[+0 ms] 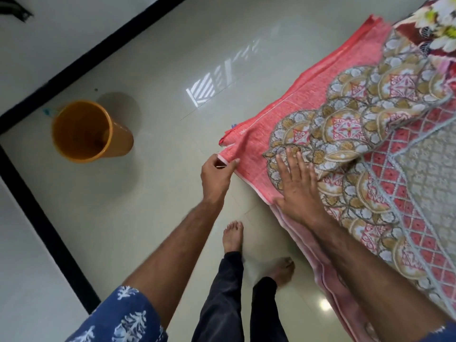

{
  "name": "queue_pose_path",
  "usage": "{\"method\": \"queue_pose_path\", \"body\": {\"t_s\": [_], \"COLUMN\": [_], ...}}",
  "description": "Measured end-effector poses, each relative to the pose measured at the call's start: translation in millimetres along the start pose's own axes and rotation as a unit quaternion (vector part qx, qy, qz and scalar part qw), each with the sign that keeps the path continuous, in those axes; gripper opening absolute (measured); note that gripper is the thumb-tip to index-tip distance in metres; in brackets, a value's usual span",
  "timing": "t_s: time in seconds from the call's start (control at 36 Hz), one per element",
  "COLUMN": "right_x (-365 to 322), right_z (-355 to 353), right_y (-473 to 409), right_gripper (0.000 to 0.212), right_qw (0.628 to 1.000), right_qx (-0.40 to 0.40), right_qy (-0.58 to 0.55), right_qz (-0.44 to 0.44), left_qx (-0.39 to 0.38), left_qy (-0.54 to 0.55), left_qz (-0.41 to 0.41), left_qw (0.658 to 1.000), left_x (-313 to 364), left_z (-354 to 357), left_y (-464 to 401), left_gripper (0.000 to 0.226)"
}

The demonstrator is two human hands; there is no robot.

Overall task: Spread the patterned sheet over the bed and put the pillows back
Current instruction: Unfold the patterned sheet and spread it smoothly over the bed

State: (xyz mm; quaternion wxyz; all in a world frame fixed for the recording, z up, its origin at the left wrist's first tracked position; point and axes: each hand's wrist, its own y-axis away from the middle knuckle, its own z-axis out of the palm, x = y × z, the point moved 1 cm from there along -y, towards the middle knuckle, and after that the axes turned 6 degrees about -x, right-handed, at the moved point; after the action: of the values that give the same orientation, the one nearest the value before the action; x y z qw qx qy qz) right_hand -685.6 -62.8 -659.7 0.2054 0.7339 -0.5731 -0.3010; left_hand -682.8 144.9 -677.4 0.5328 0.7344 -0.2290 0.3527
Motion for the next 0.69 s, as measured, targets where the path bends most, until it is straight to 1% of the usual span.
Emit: {"method": "queue_pose_path", "body": {"t_s": [0.06, 0.14, 0.17, 0.22, 0.25, 0.28, 0.31, 0.33, 0.36, 0.42, 0.47, 0.5, 0.53, 0.56, 0.58, 0.61, 0.64, 0.69], "right_x": [-2, -10, -15, -27, -32, -37, -41, -46, -49, -52, -45, -40, -33, -28, -23, -18, -14, -9], "right_z": [-1, -4, -6, -9, -12, -9, -6, -5, -3, -8, -13, -16, -20, -22, -26, -28, -27, -25], "right_y": [0, 1, 3, 4, 6, 1, -1, -5, -8, -8, -9, -11, -11, -15, -16, -16, -17, -16], "right_gripper": [0.105, 0.096, 0.097, 0.103, 0.104, 0.101, 0.091, 0.077, 0.062, 0.036, 0.026, 0.020, 0.013, 0.010, 0.012, 0.015, 0.017, 0.012], "right_qw": [0.999, 0.991, 0.988, 0.980, 0.976, 0.973, 0.970, 0.964, 0.954, 0.915, 0.841, 0.797, 0.758, 0.734, 0.722, 0.714, 0.708, 0.700], "right_qx": [0.016, 0.057, 0.070, 0.087, 0.098, 0.109, 0.123, 0.137, 0.147, 0.164, 0.196, 0.206, 0.213, 0.219, 0.222, 0.218, 0.209, 0.186], "right_qy": [-0.042, -0.120, -0.140, -0.180, -0.193, -0.201, -0.207, -0.228, -0.261, -0.358, -0.480, -0.540, -0.586, -0.611, -0.624, -0.636, -0.648, -0.669], "right_qz": [-0.005, -0.014, -0.012, -0.009, -0.009, -0.014, -0.019, -0.025, -0.007, 0.085, 0.154, 0.177, 0.190, 0.197, 0.199, 0.194, 0.188, 0.167], "left_qx": [0.000, -0.010, -0.020, -0.045, -0.064, -0.091, -0.125, -0.155, -0.184, -0.237, -0.257, -0.242, -0.211, -0.170, -0.123, -0.077, -0.040, -0.005], "left_qy": [0.007, -0.018, -0.015, 0.003, 0.010, 0.013, 0.010, -0.001, -0.012, -0.008, 0.005, -0.005, -0.021, -0.031, -0.037, -0.036, -0.026, 0.003], "left_qz": [0.032, 0.108, 0.127, 0.146, 0.150, 0.155, 0.163, 0.175, 0.188, 0.199, 0.211, 0.221, 0.230, 0.228, 0.210, 0.171, 0.113, -0.003], "left_qw": [0.999, 0.994, 0.992, 0.988, 0.987, 0.984, 0.979, 0.972, 0.965, 0.951, 0.943, 0.945, 0.950, 0.958, 0.969, 0.982, 0.992, 1.000], "left_x": [3, 13, 18, 26, 30, 34, 37, 39, 41, 44, 44, 42, 38, 32, 23, 14, 5, -4], "left_z": [2, 9, 13, 20, 24, 28, 32, 36, 38, 39, 35, 32, 28, 24, 20, 16, 11, 1], "left_y": [6, 15, 20, 29, 34, 39, 43, 46, 48, 51, 50, 48, 45, 39, 31, 23, 14, -3], "left_gripper": [0.021, 0.031, 0.030, 0.017, 0.014, 0.013, 0.010, 0.010, 0.010, 0.013, 0.019, 0.019, 0.018, 0.016, 0.017, 0.023, 0.032, 0.049]}}
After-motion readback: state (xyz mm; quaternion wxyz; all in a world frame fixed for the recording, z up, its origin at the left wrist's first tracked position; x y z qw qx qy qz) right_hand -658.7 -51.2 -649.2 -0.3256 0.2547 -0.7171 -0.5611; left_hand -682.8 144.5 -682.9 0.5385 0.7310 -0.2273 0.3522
